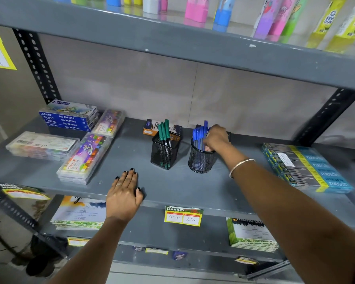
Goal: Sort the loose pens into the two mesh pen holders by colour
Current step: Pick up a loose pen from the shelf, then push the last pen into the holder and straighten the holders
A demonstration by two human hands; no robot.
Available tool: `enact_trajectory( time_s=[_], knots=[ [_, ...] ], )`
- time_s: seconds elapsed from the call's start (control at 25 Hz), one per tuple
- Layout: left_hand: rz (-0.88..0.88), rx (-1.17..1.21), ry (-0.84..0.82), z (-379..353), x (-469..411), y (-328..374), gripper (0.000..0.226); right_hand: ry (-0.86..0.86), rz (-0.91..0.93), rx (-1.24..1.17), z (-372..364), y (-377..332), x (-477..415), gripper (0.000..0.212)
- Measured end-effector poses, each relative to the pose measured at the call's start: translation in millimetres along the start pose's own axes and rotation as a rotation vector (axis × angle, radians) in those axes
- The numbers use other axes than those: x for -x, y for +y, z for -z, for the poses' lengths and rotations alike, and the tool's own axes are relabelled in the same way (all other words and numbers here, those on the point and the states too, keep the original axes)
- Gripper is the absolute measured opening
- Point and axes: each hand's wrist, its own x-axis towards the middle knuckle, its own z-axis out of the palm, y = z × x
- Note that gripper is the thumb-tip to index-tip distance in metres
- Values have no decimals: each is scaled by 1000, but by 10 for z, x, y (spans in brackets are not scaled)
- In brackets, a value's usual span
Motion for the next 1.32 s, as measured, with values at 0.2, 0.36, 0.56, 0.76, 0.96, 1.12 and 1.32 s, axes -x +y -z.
enact_trajectory(
  time_s=[0.2,0.36,0.56,0.76,0.96,1.12,1.32],
  knots=[
    [-4,11,-17,-5,1,-5,59,-39,10,182,-42,-55,22,35],
    [-22,6,-29,-15,-15,-23,59,6,56,166,55,-80,51,16],
    [42,85,33,62,42,32,52,355,129,-275,36,188,337,20],
    [397,581,98,216,-329,580,88,389,9,-594,-580,542,695,84],
    [337,731,86,-125,-719,871,110,231,-46,-603,-885,571,494,114],
    [339,747,174,-252,-863,896,96,182,-92,-516,-893,562,444,89],
    [365,679,217,-215,-772,944,73,146,-77,-490,-809,572,519,81]
  ],
)
